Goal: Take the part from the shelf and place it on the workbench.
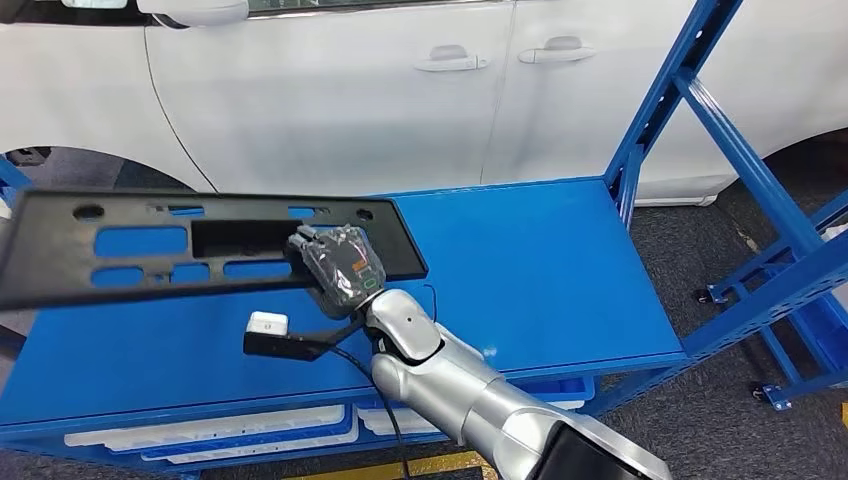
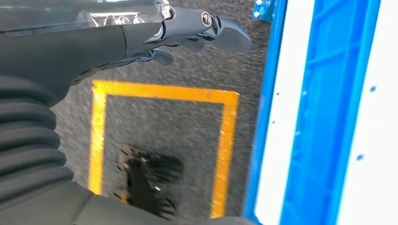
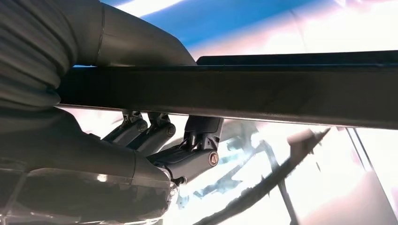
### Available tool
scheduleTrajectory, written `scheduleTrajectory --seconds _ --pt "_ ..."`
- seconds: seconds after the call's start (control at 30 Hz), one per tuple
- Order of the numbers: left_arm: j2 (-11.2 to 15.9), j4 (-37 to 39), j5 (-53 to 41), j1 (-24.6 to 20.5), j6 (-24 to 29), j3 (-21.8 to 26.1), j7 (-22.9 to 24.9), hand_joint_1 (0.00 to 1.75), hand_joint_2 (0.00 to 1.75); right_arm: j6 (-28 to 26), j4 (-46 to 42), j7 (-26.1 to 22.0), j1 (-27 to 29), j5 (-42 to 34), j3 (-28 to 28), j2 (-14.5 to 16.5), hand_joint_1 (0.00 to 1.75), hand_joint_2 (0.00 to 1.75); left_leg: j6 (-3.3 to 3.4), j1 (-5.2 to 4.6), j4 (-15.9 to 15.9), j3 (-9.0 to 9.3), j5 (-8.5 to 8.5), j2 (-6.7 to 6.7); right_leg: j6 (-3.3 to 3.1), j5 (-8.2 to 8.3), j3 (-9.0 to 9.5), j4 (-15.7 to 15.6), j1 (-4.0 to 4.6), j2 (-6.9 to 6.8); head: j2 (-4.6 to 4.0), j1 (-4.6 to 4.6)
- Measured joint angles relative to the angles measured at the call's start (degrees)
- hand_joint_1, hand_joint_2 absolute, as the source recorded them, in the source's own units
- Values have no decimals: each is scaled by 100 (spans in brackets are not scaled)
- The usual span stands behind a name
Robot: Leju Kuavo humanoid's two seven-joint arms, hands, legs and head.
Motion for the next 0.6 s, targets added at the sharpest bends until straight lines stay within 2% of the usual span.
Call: scheduleTrajectory --seconds 0.03,0.1,0.13,0.17,0.2,0.27,0.33,0.4,0.47,0.5,0.53,0.6 --pt "-2 1 62 14 -82 62 -64 0 175 15 -245 -312 24 -430 -264 2 175 175 32 11 -13 6 8 1 33 -157 -118 262 -10 -6 0 2" --pt "-4 1 199 53 -312 208 -164 0 175 272 -840 -915 141 -1513 -757 -5 175 175 69 5 -14 6 4 3 79 -519 -490 1047 -34 -10 0 7" --pt "-6 1 253 74 -437 285 -202 0 175 521 -1194 -1131 250 -2009 -988 -16 175 175 72 3 -12 8 0 4 90 -612 -647 1359 -44 -12 0 7" --pt "-7 1 294 91 -553 355 -229 0 175 786 -1554 -1280 374 -2414 -1198 -27 175 175 72 2 -10 11 -4 3 95 -600 -718 1486 -51 -13 0 8" --pt "-9 1 319 103 -638 419 -247 0 175 1005 -1895 -1354 484 -2672 -1383 -38 175 175 69 0 -5 15 -9 0 90 -476 -677 1377 -57 -14 0 8" --pt "-21 1 338 112 -716 511 -261 0 175 1275 -2392 -1423 603 -2907 -1648 -42 175 175 49 -2 11 24 -30 -5 47 -70 -334 621 -57 -19 -1 8" --pt "-35 1 352 111 -779 585 -245 0 175 1814 -2851 -1616 726 -3509 -1865 -47 175 175 4 -26 38 17 -55 -5 -10 156 -41 -27 -32 -22 -1 4" --pt "-43 2 346 115 -829 656 -195 0 175 2767 -3417 -1768 952 -4588 -2062 -102 175 175 -55 -38 38 8 -63 -5 -56 160 14 -169 -2 -21 0 1" --pt "-53 2 330 130 -838 719 -149 0 175 3709 -4103 -1725 1168 -5560 -2232 -257 175 175 -113 -25 48 3 -98 -1 -108 175 37 -211 -23 -28 0 2" --pt "-60 2 324 139 -830 751 -137 0 175 4059 -4442 -1690 1251 -5877 -2299 -351 175 175 -138 -21 153 -36 -178 4 -134 185 56 -238 -41 -35 0 0" --pt "-64 2 322 148 -818 783 -130 0 175 4297 -4738 -1669 1325 -6066 -2353 -434 175 175 -162 -15 374 -126 -316 9 -155 192 75 -261 -57 -41 0 -2" --pt "-66 2 320 157 -798 834 -126 0 175 4521 -5186 -1655 1456 -6213 -2411 -567 175 175 -204 -4 1128 -456 -682 14 -180 185 92 -267 -59 -43 0 -5"
